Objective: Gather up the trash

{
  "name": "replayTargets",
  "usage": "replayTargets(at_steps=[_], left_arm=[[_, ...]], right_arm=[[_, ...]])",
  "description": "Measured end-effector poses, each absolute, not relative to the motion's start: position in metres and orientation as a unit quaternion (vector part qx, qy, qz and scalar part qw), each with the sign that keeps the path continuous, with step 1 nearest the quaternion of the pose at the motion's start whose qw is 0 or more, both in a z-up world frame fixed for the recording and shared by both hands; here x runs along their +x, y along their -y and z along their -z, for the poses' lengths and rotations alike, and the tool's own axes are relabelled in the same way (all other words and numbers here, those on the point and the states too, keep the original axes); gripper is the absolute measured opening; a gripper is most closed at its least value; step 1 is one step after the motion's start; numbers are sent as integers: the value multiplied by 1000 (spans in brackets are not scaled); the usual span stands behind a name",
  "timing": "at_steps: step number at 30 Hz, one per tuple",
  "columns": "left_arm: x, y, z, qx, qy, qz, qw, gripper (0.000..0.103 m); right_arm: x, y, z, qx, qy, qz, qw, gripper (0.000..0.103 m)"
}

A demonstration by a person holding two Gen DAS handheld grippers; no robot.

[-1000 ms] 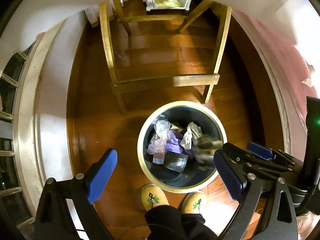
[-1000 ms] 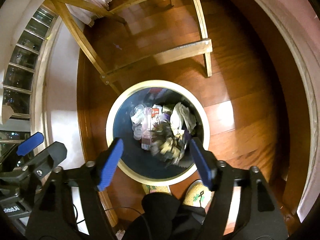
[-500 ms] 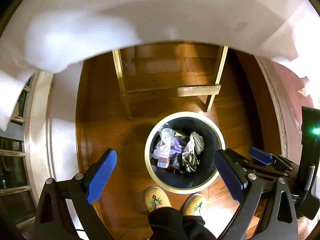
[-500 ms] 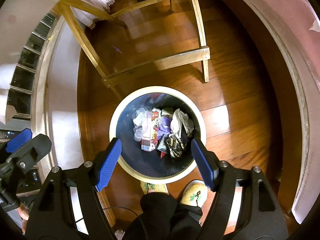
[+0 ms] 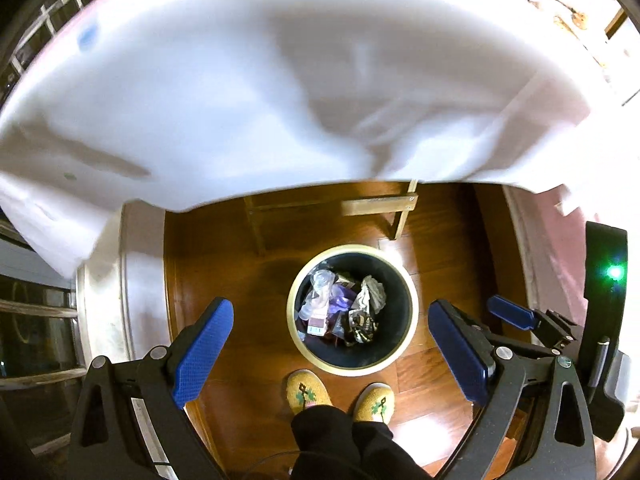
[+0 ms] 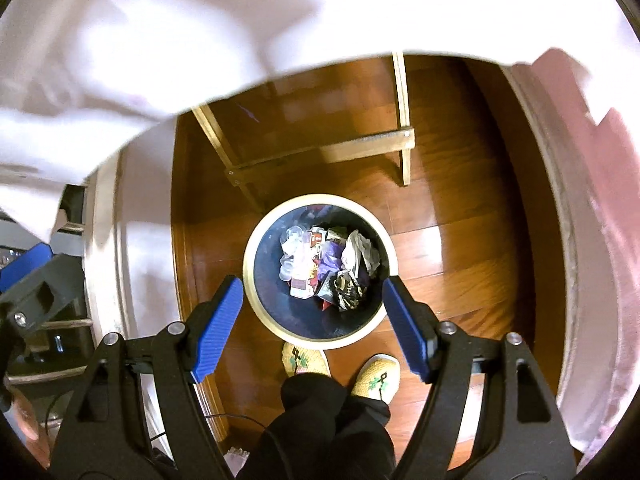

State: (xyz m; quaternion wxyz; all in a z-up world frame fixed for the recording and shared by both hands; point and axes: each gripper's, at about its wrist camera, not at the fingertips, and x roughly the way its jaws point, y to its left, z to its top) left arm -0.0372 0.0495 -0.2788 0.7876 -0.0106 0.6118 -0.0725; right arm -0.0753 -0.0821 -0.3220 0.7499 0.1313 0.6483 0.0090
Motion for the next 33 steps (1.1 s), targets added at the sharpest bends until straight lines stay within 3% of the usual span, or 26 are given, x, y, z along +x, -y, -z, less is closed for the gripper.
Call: replayTargets(at_steps=[18,33], left_arm=[[-47,-57,67,20,-541,76,837,99],[-35,-68,-47,6,-471,62,880,99]], right_arm=[[-57,83,103,88,-591,-37,801,70],[-40,79,-47,91,-515,-37,852,70]])
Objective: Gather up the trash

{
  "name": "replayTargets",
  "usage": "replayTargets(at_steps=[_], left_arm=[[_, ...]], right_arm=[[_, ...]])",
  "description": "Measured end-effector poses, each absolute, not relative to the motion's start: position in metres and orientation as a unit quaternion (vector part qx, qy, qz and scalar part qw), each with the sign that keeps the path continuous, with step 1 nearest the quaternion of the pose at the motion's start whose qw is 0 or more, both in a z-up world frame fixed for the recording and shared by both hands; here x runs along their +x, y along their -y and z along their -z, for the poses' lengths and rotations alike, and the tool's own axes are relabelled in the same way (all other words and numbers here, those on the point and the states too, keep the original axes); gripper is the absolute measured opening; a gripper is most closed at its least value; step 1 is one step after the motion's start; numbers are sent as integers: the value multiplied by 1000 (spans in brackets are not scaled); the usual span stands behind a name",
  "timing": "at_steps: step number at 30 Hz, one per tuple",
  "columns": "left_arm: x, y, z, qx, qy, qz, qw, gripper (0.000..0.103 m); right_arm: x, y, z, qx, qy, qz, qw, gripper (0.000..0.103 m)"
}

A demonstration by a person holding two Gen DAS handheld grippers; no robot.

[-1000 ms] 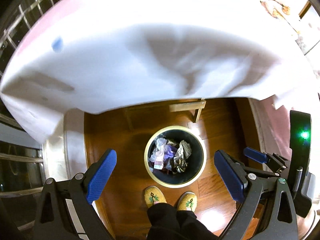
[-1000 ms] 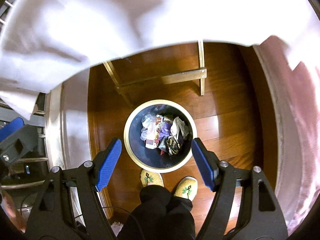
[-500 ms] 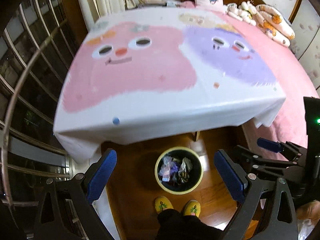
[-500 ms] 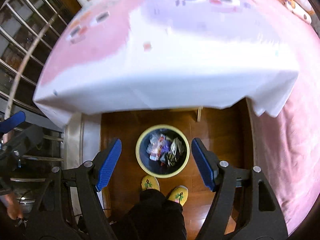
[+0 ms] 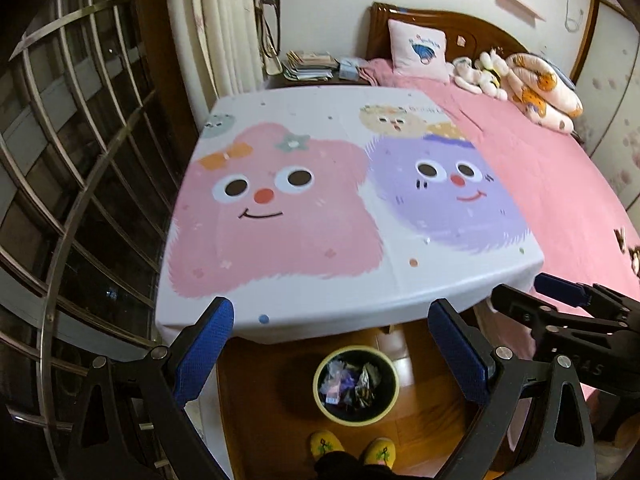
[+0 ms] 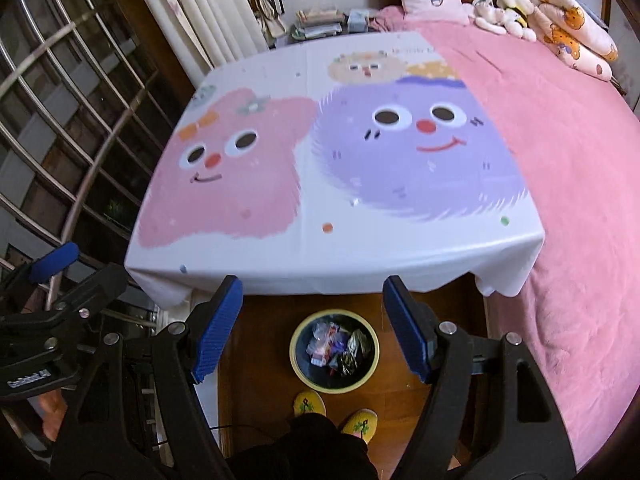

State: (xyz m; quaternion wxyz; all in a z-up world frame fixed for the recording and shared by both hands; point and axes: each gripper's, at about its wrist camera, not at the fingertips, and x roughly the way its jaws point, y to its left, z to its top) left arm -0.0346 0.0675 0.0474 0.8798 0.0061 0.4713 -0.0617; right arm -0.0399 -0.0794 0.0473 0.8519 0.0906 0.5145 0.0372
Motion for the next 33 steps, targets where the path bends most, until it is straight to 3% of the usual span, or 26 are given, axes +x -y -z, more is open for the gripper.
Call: replayTargets(at_steps=[11,33], left_arm=[[-33,-75,-66,-16,-458,43,888,99],[-27,-82,-67,-14,-443,35,896,99]], right_arm=[[-41,59,-97,71,-464,-35,882,70],[-51,44,-108,59,-426,-27,902,70]])
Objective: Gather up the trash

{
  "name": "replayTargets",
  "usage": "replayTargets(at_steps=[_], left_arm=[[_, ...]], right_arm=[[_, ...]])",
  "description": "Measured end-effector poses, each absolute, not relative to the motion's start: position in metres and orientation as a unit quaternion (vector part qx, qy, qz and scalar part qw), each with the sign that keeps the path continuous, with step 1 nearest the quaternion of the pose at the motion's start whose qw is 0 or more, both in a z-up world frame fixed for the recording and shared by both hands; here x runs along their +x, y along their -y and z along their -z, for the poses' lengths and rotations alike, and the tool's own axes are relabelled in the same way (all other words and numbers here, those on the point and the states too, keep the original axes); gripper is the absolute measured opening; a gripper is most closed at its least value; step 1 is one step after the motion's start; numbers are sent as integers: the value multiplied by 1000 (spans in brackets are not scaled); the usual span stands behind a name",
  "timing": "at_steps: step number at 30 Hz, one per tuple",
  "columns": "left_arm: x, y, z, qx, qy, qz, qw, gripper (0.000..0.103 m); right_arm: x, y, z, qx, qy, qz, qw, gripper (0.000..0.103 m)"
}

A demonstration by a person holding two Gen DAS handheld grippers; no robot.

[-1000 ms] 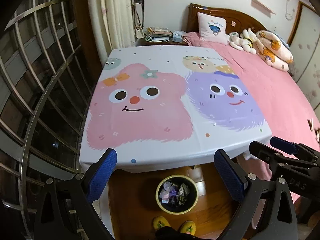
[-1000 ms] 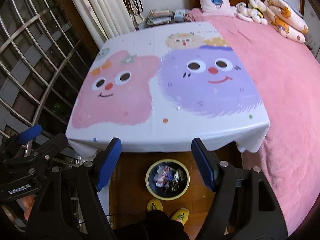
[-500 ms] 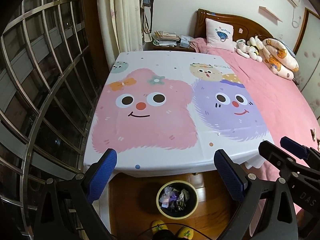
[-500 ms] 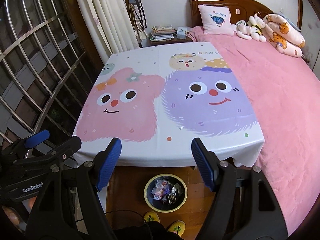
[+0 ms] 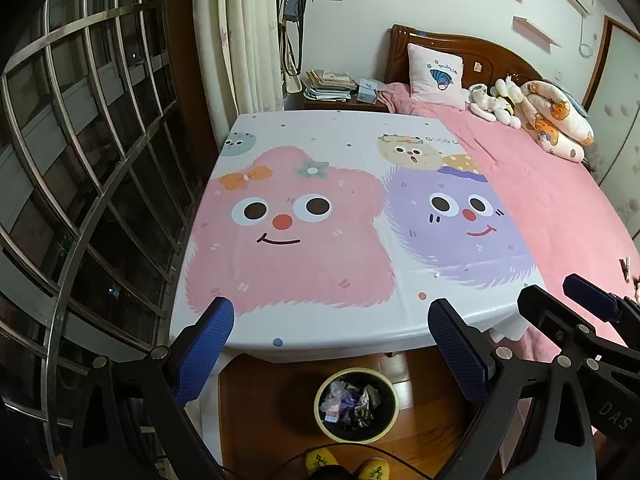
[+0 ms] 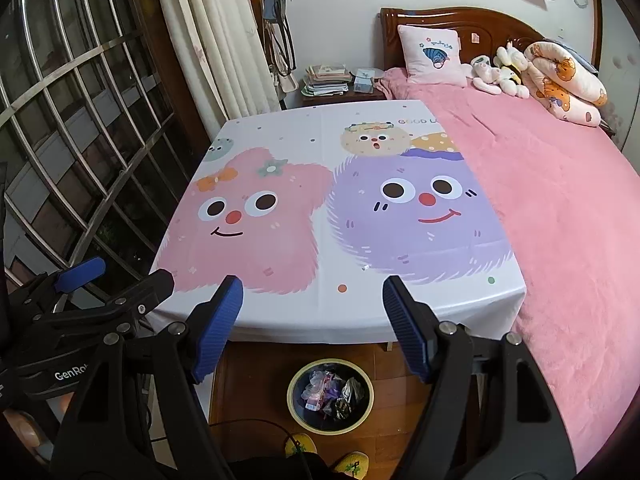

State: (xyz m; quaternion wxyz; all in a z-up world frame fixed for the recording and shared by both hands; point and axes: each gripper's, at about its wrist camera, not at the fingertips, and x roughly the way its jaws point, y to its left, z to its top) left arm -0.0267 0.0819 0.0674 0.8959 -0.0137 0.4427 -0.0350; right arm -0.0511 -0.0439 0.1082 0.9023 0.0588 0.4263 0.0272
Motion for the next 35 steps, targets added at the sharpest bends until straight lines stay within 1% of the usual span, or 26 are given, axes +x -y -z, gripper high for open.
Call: replayTargets(at_steps=[18,26,35], left_arm=[[-33,-91,-69,-7,-444,37,895,99],[-39,-110,-62,0,-454,43,890,99],[-38,-112,-58,4,-457,44,889,99]], right_arm=[[-61,31,-109,64,-426,-16,902,70],[-68,20,-102,67,-435,-8,898,70],[-69,17,-100,67,-438,-7,896,70]])
